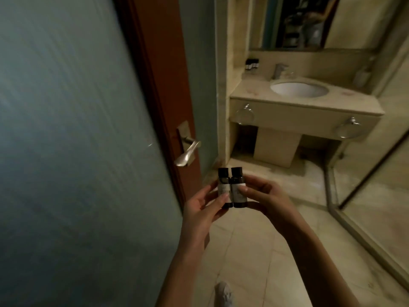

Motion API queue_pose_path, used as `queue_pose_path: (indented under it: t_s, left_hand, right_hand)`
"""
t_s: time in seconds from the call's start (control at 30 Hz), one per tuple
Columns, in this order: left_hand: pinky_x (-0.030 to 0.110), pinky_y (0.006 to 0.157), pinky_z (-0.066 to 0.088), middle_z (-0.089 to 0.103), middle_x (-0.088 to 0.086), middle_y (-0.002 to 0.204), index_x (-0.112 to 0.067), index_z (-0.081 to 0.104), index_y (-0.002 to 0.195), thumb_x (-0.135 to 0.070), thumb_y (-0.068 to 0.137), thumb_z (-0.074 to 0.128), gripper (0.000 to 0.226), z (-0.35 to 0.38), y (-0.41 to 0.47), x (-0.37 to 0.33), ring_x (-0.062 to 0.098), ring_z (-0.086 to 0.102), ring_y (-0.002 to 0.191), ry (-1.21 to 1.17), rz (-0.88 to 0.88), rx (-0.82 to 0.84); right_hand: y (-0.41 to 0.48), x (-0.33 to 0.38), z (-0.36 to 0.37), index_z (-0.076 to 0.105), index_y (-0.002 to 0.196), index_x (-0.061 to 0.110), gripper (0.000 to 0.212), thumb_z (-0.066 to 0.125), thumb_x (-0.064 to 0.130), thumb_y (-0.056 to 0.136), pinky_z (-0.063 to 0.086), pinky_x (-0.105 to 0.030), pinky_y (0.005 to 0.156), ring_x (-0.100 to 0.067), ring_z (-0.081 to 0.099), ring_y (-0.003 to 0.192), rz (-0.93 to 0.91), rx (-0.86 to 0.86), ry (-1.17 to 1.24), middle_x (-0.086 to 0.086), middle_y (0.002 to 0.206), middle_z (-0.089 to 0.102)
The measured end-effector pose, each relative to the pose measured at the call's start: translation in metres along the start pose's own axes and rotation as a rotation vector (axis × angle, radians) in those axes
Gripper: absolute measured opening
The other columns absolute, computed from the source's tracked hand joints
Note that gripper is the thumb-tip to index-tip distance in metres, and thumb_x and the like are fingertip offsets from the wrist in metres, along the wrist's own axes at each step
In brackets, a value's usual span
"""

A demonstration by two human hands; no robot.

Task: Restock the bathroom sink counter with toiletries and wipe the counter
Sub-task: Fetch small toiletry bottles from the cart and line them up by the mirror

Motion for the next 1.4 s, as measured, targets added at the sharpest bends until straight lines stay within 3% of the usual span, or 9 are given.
queue_pose_path:
  t_s: [0.13, 0.27, 0.5, 0.7, 1.13, 1.3, 1.4]
  left_hand:
    - [0.029, 0.082, 0.055, 0.072, 0.004, 0.109, -0.020, 0.065, 0.116, -0.025, 0.068, 0.072, 0.049, 0.039, 0.064, -0.013, 0.017, 0.069, 0.101, 0.019, 0.001, 0.117]
    - [0.024, 0.077, 0.056, 0.072, 0.003, 0.109, -0.021, 0.064, 0.116, -0.027, 0.067, 0.073, 0.050, 0.069, 0.127, -0.021, 0.015, 0.069, 0.099, 0.038, 0.009, 0.179]
    - [0.026, 0.078, 0.056, 0.070, 0.004, 0.113, -0.019, 0.061, 0.121, -0.027, 0.068, 0.072, 0.055, 0.107, 0.202, -0.014, 0.016, 0.068, 0.102, 0.029, -0.036, 0.268]
    - [0.029, 0.079, 0.056, 0.069, 0.005, 0.114, -0.019, 0.061, 0.122, -0.027, 0.066, 0.073, 0.058, 0.117, 0.246, -0.001, 0.017, 0.068, 0.101, 0.058, -0.102, 0.306]
    - [0.036, 0.087, 0.056, 0.069, 0.004, 0.116, -0.025, 0.061, 0.122, -0.028, 0.062, 0.078, 0.062, 0.155, 0.386, 0.007, 0.018, 0.067, 0.104, 0.148, -0.111, 0.265]
    - [0.041, 0.090, 0.055, 0.068, 0.002, 0.117, -0.032, 0.062, 0.118, -0.018, 0.070, 0.081, 0.053, 0.183, 0.472, 0.003, 0.019, 0.065, 0.107, 0.197, -0.103, 0.222]
    - [0.046, 0.093, 0.053, 0.067, 0.001, 0.119, -0.037, 0.062, 0.118, -0.031, 0.062, 0.086, 0.061, 0.205, 0.522, 0.000, 0.021, 0.063, 0.111, 0.215, -0.103, 0.200]
  right_hand:
    - [0.046, 0.031, -0.041, 0.062, 0.116, 0.016, 0.035, 0.062, 0.010, 0.082, 0.057, -0.027, 0.074, -0.016, 0.069, 0.096, -0.049, -0.082, 0.028, 0.001, 0.104, 0.073]
    - [0.086, 0.045, -0.076, 0.063, 0.112, 0.019, 0.029, 0.060, 0.007, 0.087, 0.056, -0.023, 0.069, -0.014, 0.070, 0.093, -0.063, -0.162, 0.030, 0.004, 0.100, 0.074]
    - [0.140, 0.055, -0.120, 0.061, 0.113, 0.022, 0.035, 0.064, 0.016, 0.079, 0.056, -0.023, 0.069, -0.012, 0.069, 0.096, -0.056, -0.249, 0.055, 0.006, 0.103, 0.073]
    - [0.174, 0.048, -0.139, 0.061, 0.114, 0.020, 0.029, 0.060, 0.010, 0.086, 0.056, -0.022, 0.070, -0.012, 0.069, 0.096, -0.045, -0.293, 0.057, 0.007, 0.101, 0.073]
    - [0.311, 0.055, -0.206, 0.060, 0.119, 0.023, 0.045, 0.067, 0.023, 0.074, 0.057, -0.024, 0.075, -0.014, 0.069, 0.099, -0.012, -0.308, 0.089, 0.002, 0.109, 0.071]
    - [0.390, 0.078, -0.245, 0.061, 0.114, 0.022, 0.041, 0.067, 0.023, 0.073, 0.056, -0.022, 0.072, -0.015, 0.069, 0.096, -0.019, -0.276, 0.089, 0.002, 0.104, 0.073]
    - [0.436, 0.092, -0.274, 0.060, 0.118, 0.017, 0.044, 0.065, 0.021, 0.074, 0.055, -0.021, 0.071, -0.016, 0.069, 0.095, -0.012, -0.265, 0.084, -0.001, 0.105, 0.073]
Point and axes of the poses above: each hand's wrist, its own y-axis towards the middle knuckle, its own z-axis out of the palm, x = y × z, the point moved 10 cm from there along y, towards the middle knuckle
